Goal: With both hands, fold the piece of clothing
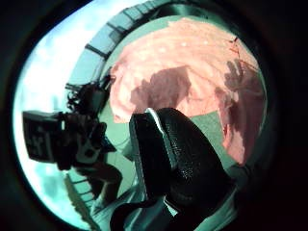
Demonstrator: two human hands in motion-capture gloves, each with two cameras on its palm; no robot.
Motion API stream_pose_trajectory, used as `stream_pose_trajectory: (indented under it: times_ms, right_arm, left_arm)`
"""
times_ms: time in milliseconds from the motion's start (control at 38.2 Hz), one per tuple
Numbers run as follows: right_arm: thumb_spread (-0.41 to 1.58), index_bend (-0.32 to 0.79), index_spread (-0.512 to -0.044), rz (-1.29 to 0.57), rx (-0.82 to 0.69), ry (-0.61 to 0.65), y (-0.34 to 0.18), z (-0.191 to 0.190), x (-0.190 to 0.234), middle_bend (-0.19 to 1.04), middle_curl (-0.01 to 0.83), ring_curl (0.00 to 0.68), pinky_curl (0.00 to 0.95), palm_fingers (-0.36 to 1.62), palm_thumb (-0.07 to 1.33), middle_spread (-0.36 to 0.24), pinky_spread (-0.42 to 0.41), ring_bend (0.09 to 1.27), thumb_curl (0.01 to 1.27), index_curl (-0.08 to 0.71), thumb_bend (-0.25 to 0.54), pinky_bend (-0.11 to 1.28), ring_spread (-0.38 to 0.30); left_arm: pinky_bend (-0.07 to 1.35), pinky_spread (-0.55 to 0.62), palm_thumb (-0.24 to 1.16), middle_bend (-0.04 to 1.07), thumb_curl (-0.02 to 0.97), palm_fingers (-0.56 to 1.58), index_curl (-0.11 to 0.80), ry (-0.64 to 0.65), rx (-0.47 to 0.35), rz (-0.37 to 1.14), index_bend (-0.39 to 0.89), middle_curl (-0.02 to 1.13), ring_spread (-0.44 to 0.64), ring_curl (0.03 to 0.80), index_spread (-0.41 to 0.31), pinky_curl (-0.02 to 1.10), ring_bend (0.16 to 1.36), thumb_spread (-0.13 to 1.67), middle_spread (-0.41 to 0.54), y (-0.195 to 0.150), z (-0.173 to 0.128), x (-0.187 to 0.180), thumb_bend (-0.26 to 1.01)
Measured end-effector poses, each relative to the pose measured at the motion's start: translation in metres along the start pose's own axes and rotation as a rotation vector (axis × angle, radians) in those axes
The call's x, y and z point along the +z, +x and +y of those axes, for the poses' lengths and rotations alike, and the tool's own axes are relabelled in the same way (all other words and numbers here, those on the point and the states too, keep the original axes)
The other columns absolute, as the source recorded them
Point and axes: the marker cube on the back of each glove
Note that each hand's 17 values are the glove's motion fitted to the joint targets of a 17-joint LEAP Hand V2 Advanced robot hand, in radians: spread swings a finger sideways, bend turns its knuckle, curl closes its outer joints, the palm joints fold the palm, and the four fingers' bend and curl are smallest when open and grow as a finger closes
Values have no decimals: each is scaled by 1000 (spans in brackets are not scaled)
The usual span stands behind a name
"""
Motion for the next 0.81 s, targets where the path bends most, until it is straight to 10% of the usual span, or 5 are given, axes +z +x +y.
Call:
stream_pose_trajectory:
  times_ms: [602,811]
  right_arm:
    - [1090,95,-376,-13,75,-209,86,-20,115,192,275,225,340,17,369,-2,260,367,230,166,26,629,164]
    - [1174,267,-378,-83,27,-96,88,-24,115,264,314,245,308,382,604,-75,219,436,295,231,122,529,66]
  left_arm:
    - [388,387,280,188,232,220,215,-123,24,19,133,316,236,269,-51,311,623,1175,64,-27,-43,114,21]
    - [327,301,329,194,242,495,303,155,20,-94,306,326,145,259,-104,309,573,1222,-9,-33,-60,118,21]
